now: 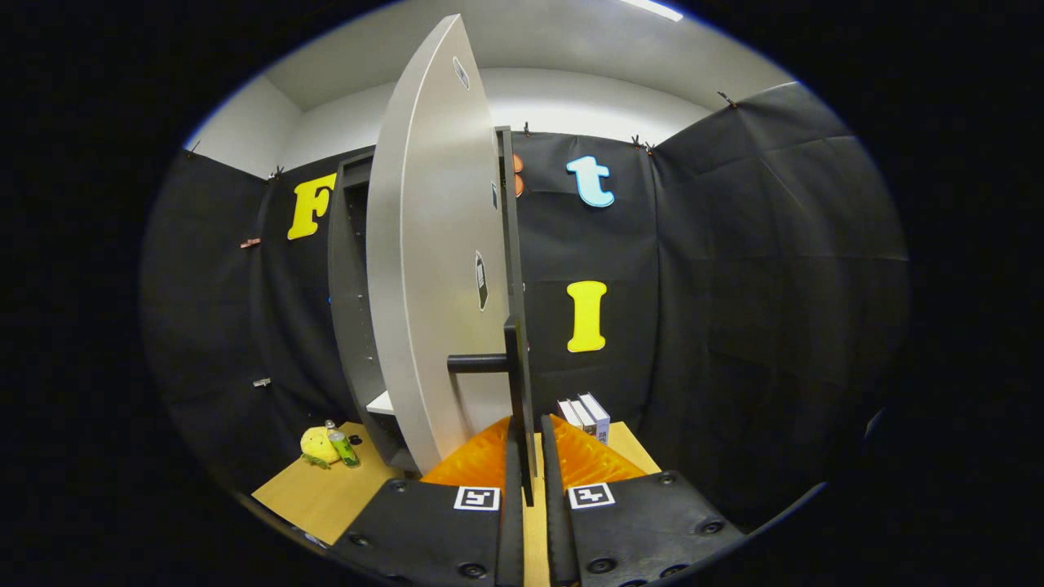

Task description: Open the shoe cabinet door, grab the shoes and put them into the shoe cabinet, then close the shoe cabinet door.

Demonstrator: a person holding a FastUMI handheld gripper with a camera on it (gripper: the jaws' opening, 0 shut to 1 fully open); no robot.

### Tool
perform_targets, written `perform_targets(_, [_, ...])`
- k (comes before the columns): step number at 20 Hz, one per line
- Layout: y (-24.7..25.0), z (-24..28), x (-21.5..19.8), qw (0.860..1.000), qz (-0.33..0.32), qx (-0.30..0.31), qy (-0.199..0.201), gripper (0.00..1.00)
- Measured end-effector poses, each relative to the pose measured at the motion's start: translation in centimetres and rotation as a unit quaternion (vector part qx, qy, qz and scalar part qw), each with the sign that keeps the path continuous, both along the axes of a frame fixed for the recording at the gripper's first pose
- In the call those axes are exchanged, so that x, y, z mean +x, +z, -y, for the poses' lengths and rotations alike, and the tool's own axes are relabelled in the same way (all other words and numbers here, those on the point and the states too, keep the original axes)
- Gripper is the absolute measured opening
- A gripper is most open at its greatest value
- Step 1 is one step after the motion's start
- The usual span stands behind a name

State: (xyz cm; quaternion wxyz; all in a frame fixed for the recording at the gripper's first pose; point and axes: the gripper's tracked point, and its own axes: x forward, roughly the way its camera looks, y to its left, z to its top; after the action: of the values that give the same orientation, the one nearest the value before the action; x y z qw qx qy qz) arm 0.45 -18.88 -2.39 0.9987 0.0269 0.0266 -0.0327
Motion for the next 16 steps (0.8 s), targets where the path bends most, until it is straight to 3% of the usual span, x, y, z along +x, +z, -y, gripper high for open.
perform_targets(8, [1.8,1.0,-3.9,1.000,0.028,-0.013,0.004,0.16])
perform_targets(14, [2.2,-4.0,-8.4,0.998,0.038,-0.033,0.031,0.16])
perform_targets(16, [1.5,-7.1,-9.5,0.997,0.040,-0.042,0.043,0.31])
